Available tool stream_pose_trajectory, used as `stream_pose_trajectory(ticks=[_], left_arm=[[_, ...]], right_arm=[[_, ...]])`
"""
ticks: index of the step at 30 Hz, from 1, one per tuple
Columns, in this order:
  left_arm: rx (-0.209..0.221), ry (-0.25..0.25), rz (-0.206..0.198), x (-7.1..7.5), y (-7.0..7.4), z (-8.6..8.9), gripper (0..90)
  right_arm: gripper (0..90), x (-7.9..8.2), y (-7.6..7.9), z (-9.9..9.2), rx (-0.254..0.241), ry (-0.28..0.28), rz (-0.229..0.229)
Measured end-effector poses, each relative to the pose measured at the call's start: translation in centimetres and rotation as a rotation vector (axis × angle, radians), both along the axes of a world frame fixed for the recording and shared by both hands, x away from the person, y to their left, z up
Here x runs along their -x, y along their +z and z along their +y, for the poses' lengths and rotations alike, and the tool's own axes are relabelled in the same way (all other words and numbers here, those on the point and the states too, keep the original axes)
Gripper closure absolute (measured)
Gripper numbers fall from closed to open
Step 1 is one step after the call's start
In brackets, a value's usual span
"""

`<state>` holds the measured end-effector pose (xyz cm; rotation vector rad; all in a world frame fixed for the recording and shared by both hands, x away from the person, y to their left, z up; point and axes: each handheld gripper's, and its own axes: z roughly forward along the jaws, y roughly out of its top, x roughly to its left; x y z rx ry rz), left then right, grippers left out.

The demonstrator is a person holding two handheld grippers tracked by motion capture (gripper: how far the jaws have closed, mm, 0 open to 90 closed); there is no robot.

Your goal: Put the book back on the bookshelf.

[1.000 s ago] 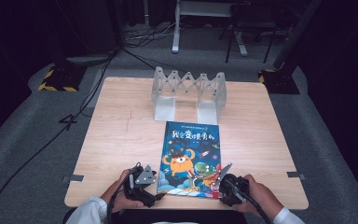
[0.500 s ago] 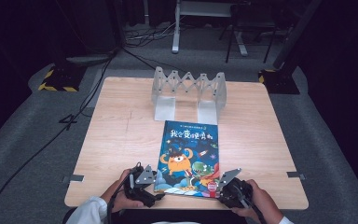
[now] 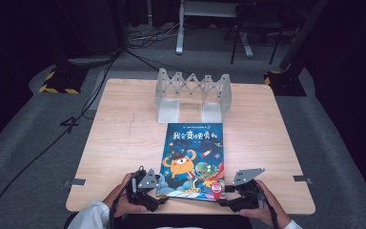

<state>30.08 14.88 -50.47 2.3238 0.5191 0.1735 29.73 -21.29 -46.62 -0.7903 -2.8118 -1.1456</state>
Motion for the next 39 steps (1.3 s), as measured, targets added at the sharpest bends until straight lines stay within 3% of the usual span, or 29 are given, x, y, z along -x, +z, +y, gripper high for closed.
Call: stream_pose_trajectory(ticks=[9, 14, 19, 24, 32, 39], left_arm=[[0.002, 0.004, -0.001, 0.1, 0.0, 0.1, 17.2], [-0.001, 0.0, -0.004, 0.0, 0.0, 0.1, 17.1], [-0.002, -0.001, -0.003, 0.0, 0.0, 0.1, 17.1], [-0.001, -0.001, -0.004, 0.0, 0.0, 0.1, 17.1], [-0.006, 0.005, -0.01, 0.1, 0.0, 0.1, 16.8], [-0.013, 0.014, -0.008, 0.1, 0.0, 0.0, 15.3]], right_arm=[[37.7, -1.8, 1.2, -0.4, -0.17, 0.005, 0.043], [35.5, -2.6, 1.4, -0.6, -0.204, 0.018, 0.082], [35.6, -3.9, 0.6, -0.8, -0.22, -0.018, 0.129], [35.5, -4.9, 0.3, -0.3, -0.206, -0.052, 0.105], [34.7, -6.2, 0.2, 0.1, -0.234, -0.07, 0.081], [33.0, -6.7, 0.1, 0.4, -0.197, -0.086, 0.068]])
